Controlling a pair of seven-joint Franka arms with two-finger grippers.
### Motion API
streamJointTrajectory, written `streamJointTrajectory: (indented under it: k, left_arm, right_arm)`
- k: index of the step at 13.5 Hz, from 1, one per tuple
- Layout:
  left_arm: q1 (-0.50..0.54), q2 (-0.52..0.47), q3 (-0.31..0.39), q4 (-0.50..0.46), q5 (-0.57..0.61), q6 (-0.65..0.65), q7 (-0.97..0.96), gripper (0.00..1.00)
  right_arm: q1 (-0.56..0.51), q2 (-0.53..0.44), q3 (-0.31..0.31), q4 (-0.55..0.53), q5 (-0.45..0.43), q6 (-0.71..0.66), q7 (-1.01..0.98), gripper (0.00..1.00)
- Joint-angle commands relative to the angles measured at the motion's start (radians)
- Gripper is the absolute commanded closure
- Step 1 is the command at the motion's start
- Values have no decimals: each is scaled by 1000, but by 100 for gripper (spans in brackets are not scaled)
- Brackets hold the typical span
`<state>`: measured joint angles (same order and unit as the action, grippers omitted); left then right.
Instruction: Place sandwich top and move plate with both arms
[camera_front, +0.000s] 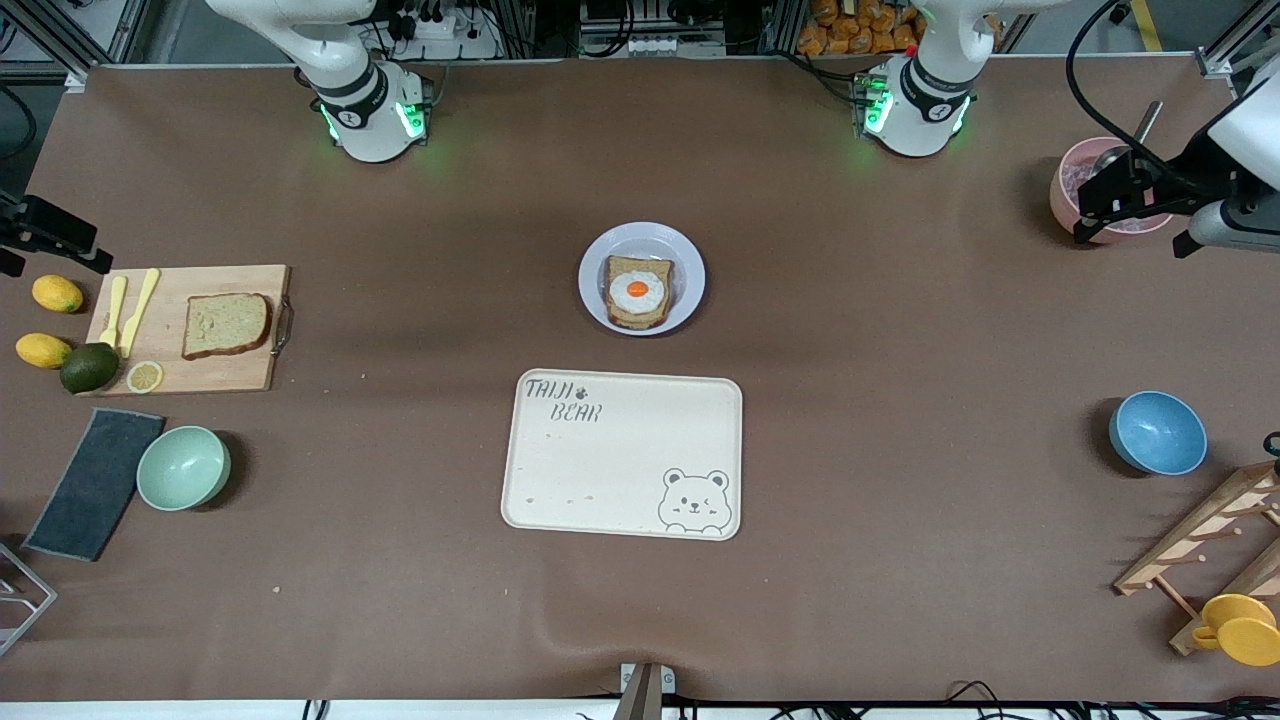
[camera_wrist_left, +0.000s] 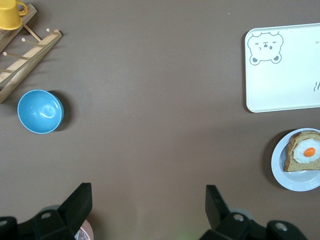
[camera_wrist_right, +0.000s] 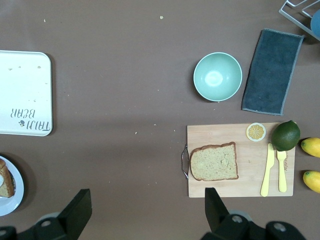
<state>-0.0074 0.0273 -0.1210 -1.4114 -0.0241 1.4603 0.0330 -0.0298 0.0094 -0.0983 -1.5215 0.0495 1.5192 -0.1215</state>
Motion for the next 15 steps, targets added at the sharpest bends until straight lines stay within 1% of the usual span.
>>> streamJointTrajectory:
  k: [1, 10, 15]
  left_arm:
    - [6, -4, 0, 11, -14, 6, -18, 0]
    - [6, -4, 3, 11, -13, 6, -4, 0]
    - [7, -3, 3, 11, -14, 6, -2, 0]
  right_arm:
    - [-18, 6, 14, 15, -7, -11, 11, 0]
    - [-16, 17, 14, 4, -2, -16, 25, 0]
    - [-27, 24, 11, -3, 1, -51, 23, 0]
